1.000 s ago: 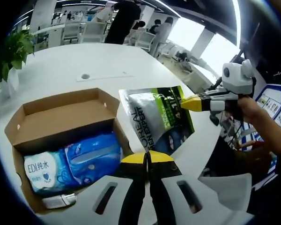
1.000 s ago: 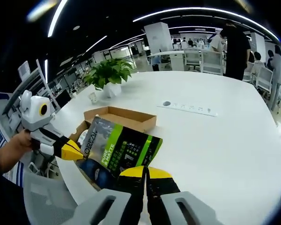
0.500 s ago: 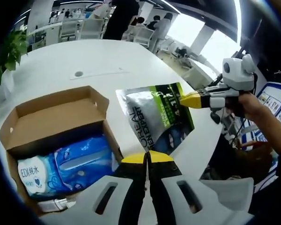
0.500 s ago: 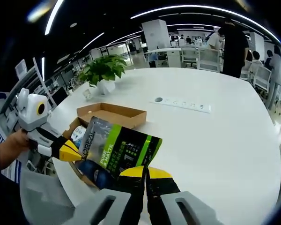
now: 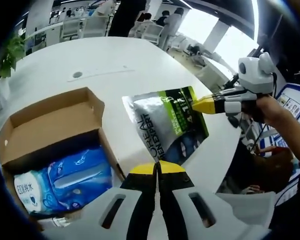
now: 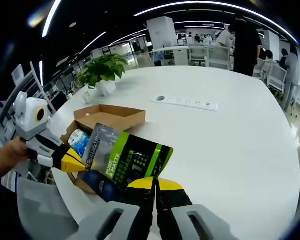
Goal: Operate the shoe box by opening the lid, removing the specified soft item, and placing it in the target area until the item is outside and the box remains undamaged.
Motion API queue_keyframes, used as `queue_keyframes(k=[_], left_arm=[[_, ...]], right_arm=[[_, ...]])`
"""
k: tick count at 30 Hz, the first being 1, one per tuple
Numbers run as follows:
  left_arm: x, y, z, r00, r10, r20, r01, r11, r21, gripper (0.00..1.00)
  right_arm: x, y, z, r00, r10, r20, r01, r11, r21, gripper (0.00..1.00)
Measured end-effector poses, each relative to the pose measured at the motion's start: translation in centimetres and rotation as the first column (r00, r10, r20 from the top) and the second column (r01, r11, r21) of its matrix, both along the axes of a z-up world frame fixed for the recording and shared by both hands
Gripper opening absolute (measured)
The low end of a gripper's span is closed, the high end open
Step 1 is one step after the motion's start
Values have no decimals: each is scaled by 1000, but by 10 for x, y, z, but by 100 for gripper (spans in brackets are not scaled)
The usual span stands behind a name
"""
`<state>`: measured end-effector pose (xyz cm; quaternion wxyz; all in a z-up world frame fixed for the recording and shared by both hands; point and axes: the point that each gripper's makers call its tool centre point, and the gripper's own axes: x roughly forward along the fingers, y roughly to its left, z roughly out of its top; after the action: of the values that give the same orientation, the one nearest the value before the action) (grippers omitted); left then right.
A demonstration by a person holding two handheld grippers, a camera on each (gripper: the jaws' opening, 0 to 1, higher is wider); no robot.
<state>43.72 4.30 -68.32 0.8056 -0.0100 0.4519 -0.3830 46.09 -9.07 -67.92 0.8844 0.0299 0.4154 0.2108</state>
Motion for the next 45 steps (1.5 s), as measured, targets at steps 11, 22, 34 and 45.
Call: queue_keyframes(k=[11, 22, 34, 45], left_arm=[[6, -6, -23, 1000, -7, -24, 8, 999, 52, 0], [4, -18, -41, 998, -37, -46, 42, 993, 107, 0], [2, -23, -57, 997, -58, -58, 67, 984, 165, 0], [1, -31, -69, 994, -98, -51, 107, 972, 210, 0]], right_arm=[[2, -7, -22, 1000, -4, -22, 4, 1000, -3, 0], [2, -18, -40, 999, -14, -33, 14, 1000, -17, 0], [4, -22, -60, 999, -5, -50, 4, 1000, -31, 0], [6, -30, -75, 998, -7, -64, 5, 999, -35, 0]])
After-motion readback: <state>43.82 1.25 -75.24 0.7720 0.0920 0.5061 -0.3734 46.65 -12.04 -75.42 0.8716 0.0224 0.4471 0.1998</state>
